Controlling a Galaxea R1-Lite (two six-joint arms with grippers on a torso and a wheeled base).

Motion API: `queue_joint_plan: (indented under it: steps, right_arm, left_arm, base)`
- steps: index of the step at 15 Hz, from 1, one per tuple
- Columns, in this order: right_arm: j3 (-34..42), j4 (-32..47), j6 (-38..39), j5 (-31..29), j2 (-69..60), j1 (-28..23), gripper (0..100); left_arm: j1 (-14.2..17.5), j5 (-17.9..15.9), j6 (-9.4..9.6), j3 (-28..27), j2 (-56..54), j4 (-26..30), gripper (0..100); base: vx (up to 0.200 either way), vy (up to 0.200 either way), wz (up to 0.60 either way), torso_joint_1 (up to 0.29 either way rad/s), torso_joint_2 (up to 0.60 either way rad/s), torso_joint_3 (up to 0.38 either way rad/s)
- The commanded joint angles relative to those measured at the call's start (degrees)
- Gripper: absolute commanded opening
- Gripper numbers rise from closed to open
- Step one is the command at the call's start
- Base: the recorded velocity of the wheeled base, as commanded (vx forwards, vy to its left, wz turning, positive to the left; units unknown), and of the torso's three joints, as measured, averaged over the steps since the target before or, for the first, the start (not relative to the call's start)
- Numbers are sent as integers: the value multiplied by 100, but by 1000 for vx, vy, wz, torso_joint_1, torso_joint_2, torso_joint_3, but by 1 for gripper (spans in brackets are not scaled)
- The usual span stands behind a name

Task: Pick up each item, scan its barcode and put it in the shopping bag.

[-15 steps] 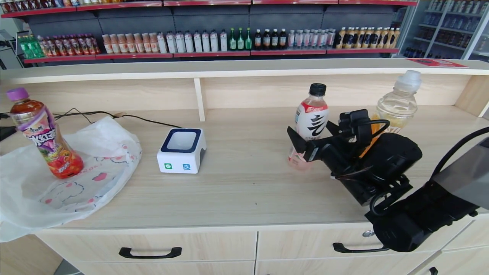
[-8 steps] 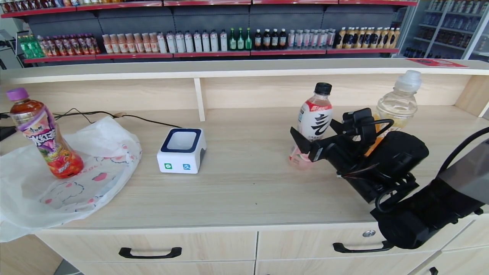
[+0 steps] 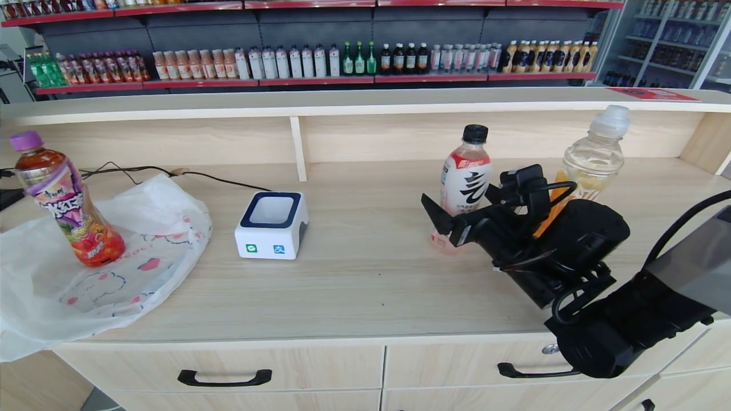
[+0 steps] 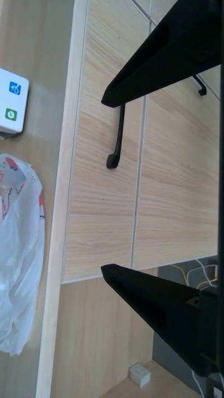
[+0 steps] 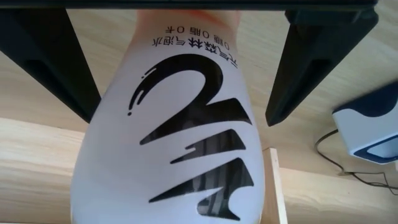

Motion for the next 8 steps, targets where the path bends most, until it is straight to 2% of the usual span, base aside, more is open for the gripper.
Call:
queue_joint_plan:
  steps: [1,3,4,8]
  right_arm:
    - [-33,-6,7,-3,73,47,100]
    - [-68,-6,7,-3,90,47,100]
    - [-86,-6,7,-3,99,47,0]
    - [-95,-6,68,-3,81,47,0]
  left_arm:
    - [1,3,-11,0,9,-6,100]
    - [1,3,-11,0,0,-6,100]
    - [1,3,-11,0,0,-6,100]
    - [10,3,-11,0,9,-6,100]
  base:
    - [0,0,0,0,0,0]
    - [0,0,0,0,0,0]
    - [0,0,0,0,0,0]
    - [0,0,0,0,0,0]
